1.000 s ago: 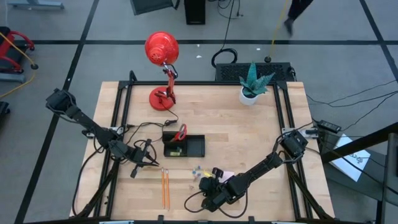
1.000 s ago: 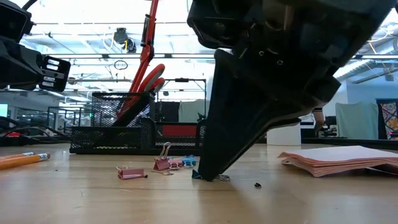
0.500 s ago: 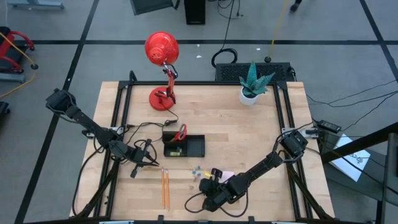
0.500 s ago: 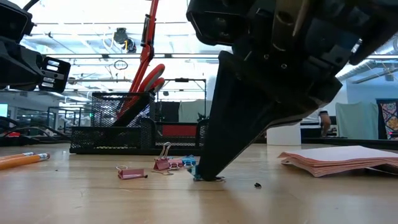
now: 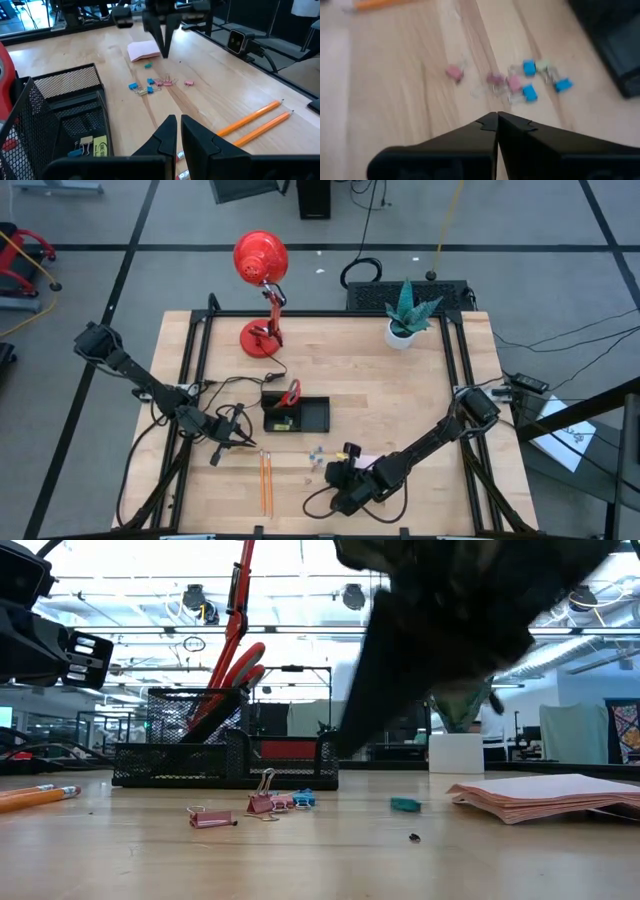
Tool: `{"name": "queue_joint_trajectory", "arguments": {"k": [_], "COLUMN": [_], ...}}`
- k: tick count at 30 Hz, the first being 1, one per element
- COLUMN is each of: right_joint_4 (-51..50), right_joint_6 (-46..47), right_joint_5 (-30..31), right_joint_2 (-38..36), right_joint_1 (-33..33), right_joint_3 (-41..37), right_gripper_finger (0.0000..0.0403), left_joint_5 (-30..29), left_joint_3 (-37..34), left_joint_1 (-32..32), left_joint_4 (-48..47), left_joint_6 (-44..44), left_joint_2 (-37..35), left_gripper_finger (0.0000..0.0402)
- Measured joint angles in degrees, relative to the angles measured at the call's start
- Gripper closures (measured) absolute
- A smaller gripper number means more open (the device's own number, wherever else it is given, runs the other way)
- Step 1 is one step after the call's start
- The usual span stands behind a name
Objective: Pick and place office supplies into organizer
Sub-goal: Put the blue binder clip into the desk organizer
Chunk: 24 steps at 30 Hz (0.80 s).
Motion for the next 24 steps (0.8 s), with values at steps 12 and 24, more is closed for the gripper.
{"name": "queue_joint_trajectory", "arguments": {"k": [12,24], "right_joint_4": [0.9,-10.5], "right_joint_6": [-2.8,12.6], "right_joint_5": [-1.4,-4.1], "right_joint_2": [-0.7,-0.8], "right_joint_1": [-0.4,-2.2], "right_joint_3": [0.1,0.2], "right_gripper_finger": [0.0402,0.0303], "left_joint_5": [0.0,0.2], "left_joint_3": [0.0,0.0], "left_joint_1": [0.0,0.0], "left_joint_4": [-0.2,-1.0], "left_joint_6": [0.0,-0.9], "left_joint_2": [0.0,0.0], "left_gripper_finger": [0.0371,0.0371]}}
